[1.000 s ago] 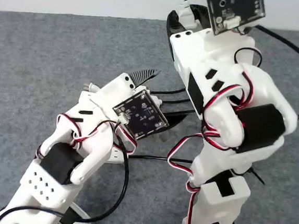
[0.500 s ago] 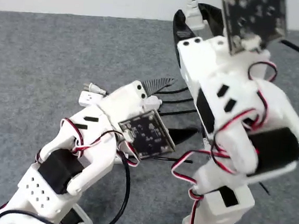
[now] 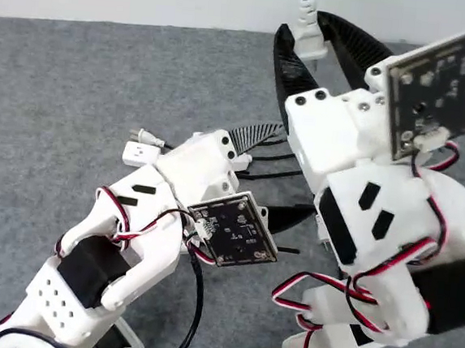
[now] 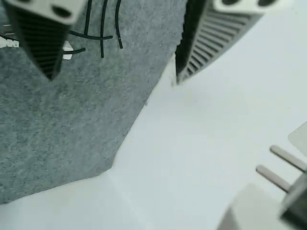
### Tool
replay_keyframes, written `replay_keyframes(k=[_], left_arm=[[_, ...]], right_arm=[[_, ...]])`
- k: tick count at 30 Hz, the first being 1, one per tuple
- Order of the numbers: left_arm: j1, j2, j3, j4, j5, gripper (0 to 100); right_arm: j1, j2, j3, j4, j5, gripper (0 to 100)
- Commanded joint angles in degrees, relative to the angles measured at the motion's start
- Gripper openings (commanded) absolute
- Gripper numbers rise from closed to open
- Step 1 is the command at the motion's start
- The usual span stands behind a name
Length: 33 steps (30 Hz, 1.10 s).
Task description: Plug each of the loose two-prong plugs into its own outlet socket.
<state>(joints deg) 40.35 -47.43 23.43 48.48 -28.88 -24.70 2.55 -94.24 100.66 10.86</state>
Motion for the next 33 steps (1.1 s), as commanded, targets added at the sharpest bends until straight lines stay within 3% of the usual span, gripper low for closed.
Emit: replay_keyframes(k=[1, 6, 14, 20, 33], left_arm=[[0.3, -1.1, -2.5, 0.3, -0.4, 35], [0.2, -1.4, 1.6, 1.1, -0.4, 35], [-1.1, -1.4, 8.0, 1.1, 1.3, 35], [-5.3, -1.4, 11.5, 0.9, 1.3, 35], [-5.2, -1.4, 13.6, 1.6, 1.8, 35]], right_arm=[[-0.3, -2.1, -1.4, 2.3, 1.3, 0.9], [3.6, -2.2, 0.6, 2.6, 1.1, 0.9], [3.9, -3.6, 20.7, 2.5, 0.9, 0.9], [3.6, -11.3, 31.8, 2.5, 0.8, 0.9], [3.5, -31.3, 63.6, -3.6, 0.8, 0.9]])
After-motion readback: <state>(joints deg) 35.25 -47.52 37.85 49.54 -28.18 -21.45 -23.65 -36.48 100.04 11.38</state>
